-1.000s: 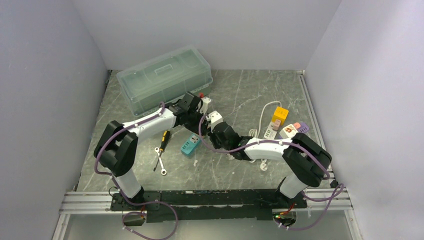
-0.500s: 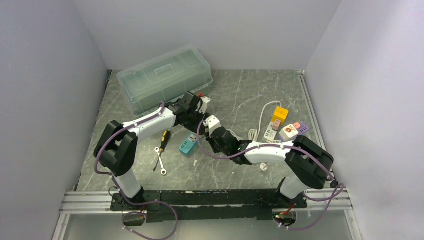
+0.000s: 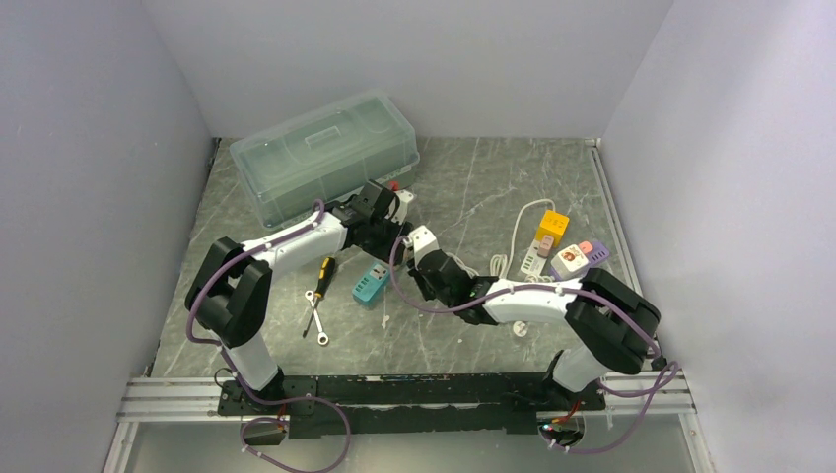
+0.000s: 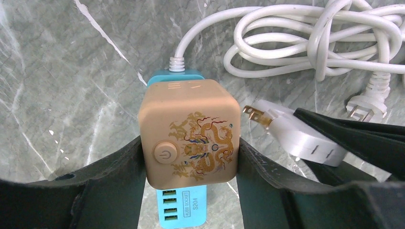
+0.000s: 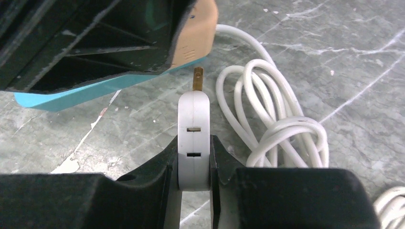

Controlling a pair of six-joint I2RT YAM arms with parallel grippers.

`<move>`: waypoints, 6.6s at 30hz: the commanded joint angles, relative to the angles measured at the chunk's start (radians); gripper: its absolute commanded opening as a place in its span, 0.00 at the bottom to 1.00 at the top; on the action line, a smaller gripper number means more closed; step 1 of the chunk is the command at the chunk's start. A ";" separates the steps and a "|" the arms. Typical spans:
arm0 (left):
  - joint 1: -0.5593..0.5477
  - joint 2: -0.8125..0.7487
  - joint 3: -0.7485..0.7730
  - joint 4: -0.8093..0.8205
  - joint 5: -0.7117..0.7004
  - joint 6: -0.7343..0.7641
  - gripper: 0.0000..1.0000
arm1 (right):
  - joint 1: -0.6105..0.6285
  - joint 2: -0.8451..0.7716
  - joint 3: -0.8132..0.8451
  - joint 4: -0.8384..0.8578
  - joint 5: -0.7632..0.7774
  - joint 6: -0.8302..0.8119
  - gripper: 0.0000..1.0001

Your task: Pull the plug off the socket

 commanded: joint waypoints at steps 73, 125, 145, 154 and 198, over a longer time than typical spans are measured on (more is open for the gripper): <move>-0.019 -0.167 -0.001 -0.058 0.150 0.051 1.00 | -0.554 -0.155 0.204 -0.197 -0.488 0.057 0.95; 0.368 -0.448 -0.139 -0.086 0.094 -0.072 1.00 | -0.024 0.285 0.588 -0.487 -0.221 -0.104 0.66; 0.368 -0.449 -0.143 -0.080 0.125 -0.067 1.00 | -0.099 0.179 0.443 -0.382 -0.256 0.004 0.33; 0.368 -0.443 -0.142 -0.082 0.123 -0.066 1.00 | -0.019 0.163 0.412 -0.339 -0.051 0.004 0.17; 0.368 -0.433 -0.139 -0.086 0.123 -0.065 1.00 | 0.077 0.141 0.369 -0.306 0.199 -0.020 0.04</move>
